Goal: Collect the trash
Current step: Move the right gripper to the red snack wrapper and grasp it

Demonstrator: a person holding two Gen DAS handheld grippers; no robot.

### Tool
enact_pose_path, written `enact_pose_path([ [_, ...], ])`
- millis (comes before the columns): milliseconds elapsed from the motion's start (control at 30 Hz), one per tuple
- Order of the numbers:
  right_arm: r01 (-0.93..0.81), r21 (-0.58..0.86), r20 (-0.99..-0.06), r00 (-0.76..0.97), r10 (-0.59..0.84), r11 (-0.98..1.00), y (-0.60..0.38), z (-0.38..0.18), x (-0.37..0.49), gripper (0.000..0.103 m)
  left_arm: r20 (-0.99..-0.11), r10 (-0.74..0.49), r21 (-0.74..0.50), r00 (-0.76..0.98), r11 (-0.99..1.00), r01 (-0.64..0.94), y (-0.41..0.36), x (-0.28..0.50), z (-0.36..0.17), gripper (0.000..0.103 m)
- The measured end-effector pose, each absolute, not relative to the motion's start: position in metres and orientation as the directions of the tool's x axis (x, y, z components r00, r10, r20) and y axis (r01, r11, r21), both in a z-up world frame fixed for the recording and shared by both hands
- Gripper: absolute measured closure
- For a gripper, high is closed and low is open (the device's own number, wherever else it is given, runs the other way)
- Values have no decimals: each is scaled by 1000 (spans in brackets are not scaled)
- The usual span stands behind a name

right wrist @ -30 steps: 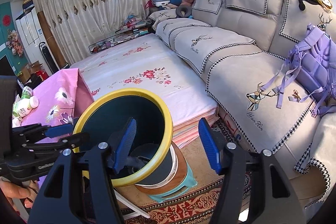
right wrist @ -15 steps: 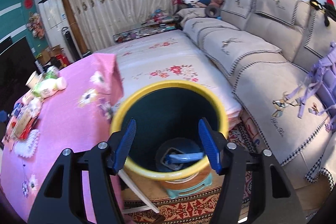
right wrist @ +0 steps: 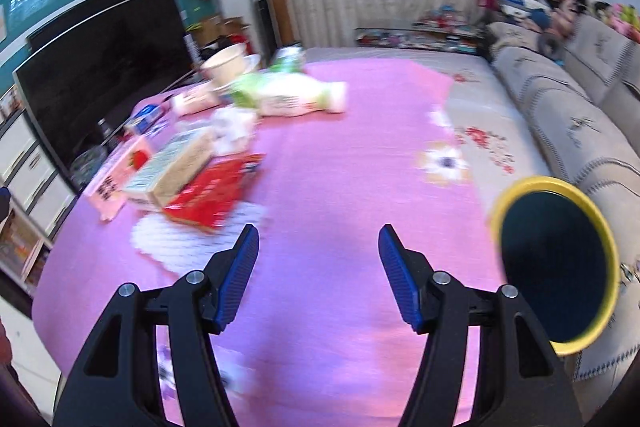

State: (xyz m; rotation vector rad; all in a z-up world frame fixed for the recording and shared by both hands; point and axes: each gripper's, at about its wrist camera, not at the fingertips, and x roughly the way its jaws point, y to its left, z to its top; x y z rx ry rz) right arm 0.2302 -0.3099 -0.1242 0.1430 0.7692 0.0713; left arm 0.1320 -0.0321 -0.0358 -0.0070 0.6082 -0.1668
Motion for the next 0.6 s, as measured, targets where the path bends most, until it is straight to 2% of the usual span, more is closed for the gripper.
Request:
enact_pose_path([
  [200, -81, 111, -719, 682, 136, 991, -252, -131, 260, 44, -564, -125, -54, 816, 992, 115, 2, 123, -48, 5],
  [600, 2, 101, -801, 593, 80, 995, -234, -149, 337, 43, -576, -150, -86, 804, 989, 122, 12, 131, -62, 5],
])
